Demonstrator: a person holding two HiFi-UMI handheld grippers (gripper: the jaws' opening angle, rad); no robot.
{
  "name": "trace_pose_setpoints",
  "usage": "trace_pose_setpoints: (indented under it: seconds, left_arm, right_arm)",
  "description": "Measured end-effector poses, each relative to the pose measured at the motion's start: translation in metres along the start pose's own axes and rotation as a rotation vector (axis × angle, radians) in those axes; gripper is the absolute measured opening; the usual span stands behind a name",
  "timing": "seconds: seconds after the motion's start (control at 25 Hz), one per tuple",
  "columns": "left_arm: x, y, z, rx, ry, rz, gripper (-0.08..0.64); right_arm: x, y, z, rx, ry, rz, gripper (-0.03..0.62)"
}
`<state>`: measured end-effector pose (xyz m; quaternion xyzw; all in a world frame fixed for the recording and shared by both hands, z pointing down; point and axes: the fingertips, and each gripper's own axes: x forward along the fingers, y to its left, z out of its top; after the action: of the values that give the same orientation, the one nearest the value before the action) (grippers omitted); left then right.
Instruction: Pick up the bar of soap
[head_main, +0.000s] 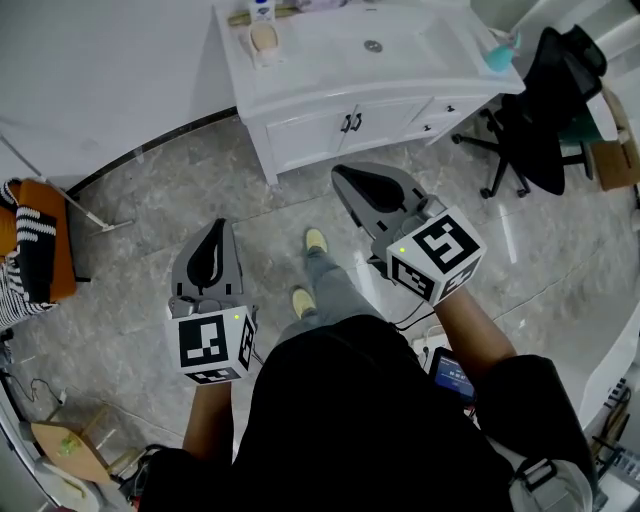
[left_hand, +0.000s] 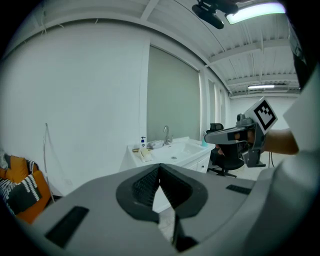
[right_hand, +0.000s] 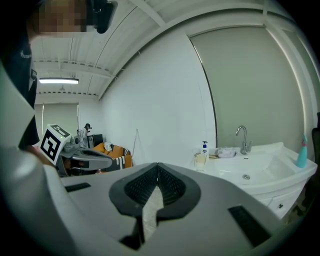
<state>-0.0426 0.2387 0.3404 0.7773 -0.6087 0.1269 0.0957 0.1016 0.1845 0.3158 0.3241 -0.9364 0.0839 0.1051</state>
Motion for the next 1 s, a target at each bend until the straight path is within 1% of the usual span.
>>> trace_pose_setpoints:
  seconds: [0.16, 0.36, 0.6, 0.8, 1.0]
  left_arm:
    - [0.031, 0.006, 0.004, -0.008, 0.016, 0.006, 0.009]
    - [0.075, 0.013, 0.011, -0.008, 0.038, 0.015, 0.009]
    - [0.129, 0.013, 0.013, -0.005, 0.092, -0.011, 0.009]
    - [0.165, 0.014, 0.028, -0.009, 0.089, -0.006, 0.009]
    - [0.186, 0.016, 0.044, 0.000, 0.085, 0.005, 0.009]
  right_arm:
    - [0.020, -0.029, 0.000, 0.021, 0.005, 0.003, 0.008]
    - [0.043, -0.066, 0.007, 0.025, 0.006, 0.021, 0.008]
    - [0.068, -0.112, 0.006, 0.034, 0.026, 0.021, 0.008]
    - [0.083, -0.146, 0.006, 0.063, 0.034, 0.023, 0.008]
    - [0.095, -0.167, 0.013, 0.079, 0.025, 0.041, 0.008]
